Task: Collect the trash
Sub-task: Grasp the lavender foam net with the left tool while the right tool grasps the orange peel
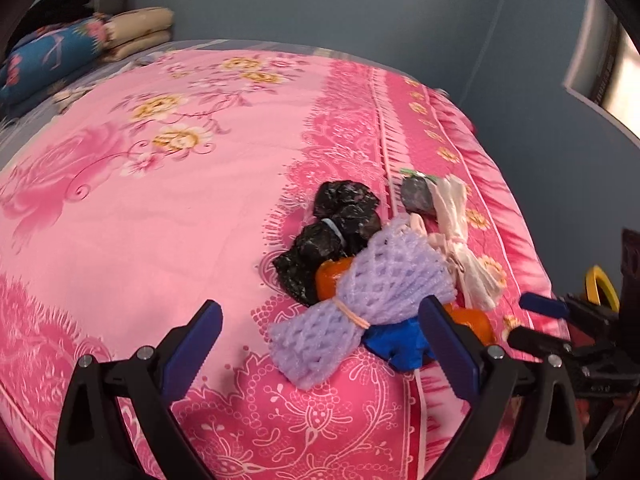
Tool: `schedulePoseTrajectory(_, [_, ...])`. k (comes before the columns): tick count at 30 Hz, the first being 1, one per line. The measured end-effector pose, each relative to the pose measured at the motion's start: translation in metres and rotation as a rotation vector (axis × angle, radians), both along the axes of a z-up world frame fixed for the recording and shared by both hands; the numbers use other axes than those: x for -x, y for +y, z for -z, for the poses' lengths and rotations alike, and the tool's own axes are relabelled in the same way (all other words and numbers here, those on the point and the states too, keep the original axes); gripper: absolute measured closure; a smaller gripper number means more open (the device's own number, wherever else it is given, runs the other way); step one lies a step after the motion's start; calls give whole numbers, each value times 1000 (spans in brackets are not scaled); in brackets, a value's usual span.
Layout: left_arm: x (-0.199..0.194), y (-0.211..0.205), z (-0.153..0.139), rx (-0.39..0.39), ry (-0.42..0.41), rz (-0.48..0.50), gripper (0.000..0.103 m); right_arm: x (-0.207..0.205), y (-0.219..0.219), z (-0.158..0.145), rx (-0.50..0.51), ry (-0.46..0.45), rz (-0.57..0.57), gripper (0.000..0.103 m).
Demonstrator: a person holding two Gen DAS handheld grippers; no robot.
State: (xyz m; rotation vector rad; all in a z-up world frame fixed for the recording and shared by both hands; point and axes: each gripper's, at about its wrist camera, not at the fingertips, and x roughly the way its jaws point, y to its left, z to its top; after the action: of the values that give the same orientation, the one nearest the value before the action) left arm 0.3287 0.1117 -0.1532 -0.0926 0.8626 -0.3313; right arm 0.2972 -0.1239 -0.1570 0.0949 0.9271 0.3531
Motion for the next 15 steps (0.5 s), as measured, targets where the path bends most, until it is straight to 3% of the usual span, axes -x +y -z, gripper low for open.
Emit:
schedulePoseTrajectory(4, [-2,-9,5,-54,0,96,8,-6,4,9,15,30,-10,34])
schedulePoseTrajectory(9, [-8,-12,8,-27,4,176,10,-11,9,16,23,50,-25,35])
schedulePoseTrajectory(13, [-14,-15,16,-15,21,211,22,-16,11,20,17,63,-31,36])
schedulePoseTrajectory(15, [-18,-16,20,8,37,224,33,-18,12,21,12,68,-34,37])
